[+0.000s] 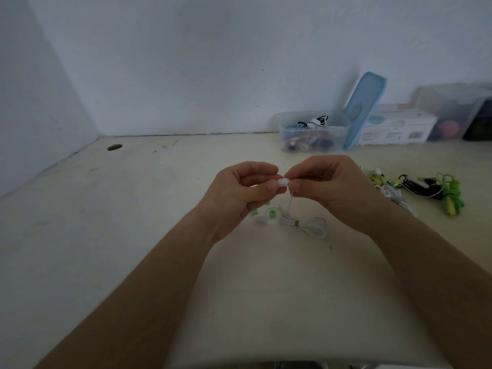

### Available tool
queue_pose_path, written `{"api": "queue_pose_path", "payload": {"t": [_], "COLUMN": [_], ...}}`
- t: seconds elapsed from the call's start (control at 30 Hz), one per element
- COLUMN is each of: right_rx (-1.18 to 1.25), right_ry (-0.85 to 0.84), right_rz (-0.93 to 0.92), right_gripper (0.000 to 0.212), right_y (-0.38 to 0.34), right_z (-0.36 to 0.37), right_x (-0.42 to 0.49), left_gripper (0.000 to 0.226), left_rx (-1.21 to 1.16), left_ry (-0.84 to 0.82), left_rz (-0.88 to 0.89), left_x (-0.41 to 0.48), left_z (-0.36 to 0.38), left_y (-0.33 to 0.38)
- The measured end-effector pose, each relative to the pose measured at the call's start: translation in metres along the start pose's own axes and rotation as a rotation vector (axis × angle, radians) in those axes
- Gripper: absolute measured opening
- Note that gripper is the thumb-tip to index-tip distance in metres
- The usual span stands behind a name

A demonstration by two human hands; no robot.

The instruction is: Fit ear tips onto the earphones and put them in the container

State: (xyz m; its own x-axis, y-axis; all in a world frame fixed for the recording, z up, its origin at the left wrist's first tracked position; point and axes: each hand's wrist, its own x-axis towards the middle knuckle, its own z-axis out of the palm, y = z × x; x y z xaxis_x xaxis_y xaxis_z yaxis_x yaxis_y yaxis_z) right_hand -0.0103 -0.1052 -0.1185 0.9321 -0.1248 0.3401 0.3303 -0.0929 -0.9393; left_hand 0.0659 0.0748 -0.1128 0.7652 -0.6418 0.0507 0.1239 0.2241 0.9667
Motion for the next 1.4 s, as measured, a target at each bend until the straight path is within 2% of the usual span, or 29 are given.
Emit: {"api": "queue_pose_path", "payload": {"t": [0.27, 0.7, 0.83, 1.03, 1.13, 1.27, 1.33, 1.4], "right_rx": [-0.095, -0.087, -0.005, -0.018, -0.293, -0.803, -0.902, -0.925], "right_ry": [-0.01, -0.015, -0.006, 0.024, 0.054, -0.104, -0.195, -0.226], "right_rz": [-0.042, -0.007, 0.001, 0.034, 0.062, 0.207, 0.279, 0.271], "right_gripper": [0.013, 0.015, 0.016, 0.018, 0.022, 0.037, 0.038, 0.03], "right_y": [-0.003, -0.003, -0.003, -0.003, -0.006, -0.008, -0.006, -0.005], "right_z": [0.0, 0.0, 0.001, 0.002, -0.002, -0.003, 0.001, 0.004], "right_x": [-0.002, -0.002, -0.001, -0.002, -0.003, -0.011, -0.012, -0.011], "left_gripper": [0.034, 0.031, 0.03, 0.019, 0.017, 0.02, 0.016, 0.011], "left_rx": [0.033, 0.002, -0.005, 0.207, 0.219, 0.432, 0.576, 0.713], "left_ry": [0.008, -0.014, -0.034, -0.019, 0.001, 0.039, 0.057, 0.058], "left_rz": [-0.009, -0.021, -0.001, 0.085, 0.091, 0.158, 0.202, 0.236], "left_x": [0.0, -0.001, 0.0, -0.001, -0.001, -0.002, -0.003, -0.004], "left_z": [0.001, 0.001, 0.0, 0.004, 0.004, 0.005, 0.003, -0.001], "left_y": [-0.001, -0.001, 0.001, 0.0, -0.001, 0.0, 0.0, -0.001]}}
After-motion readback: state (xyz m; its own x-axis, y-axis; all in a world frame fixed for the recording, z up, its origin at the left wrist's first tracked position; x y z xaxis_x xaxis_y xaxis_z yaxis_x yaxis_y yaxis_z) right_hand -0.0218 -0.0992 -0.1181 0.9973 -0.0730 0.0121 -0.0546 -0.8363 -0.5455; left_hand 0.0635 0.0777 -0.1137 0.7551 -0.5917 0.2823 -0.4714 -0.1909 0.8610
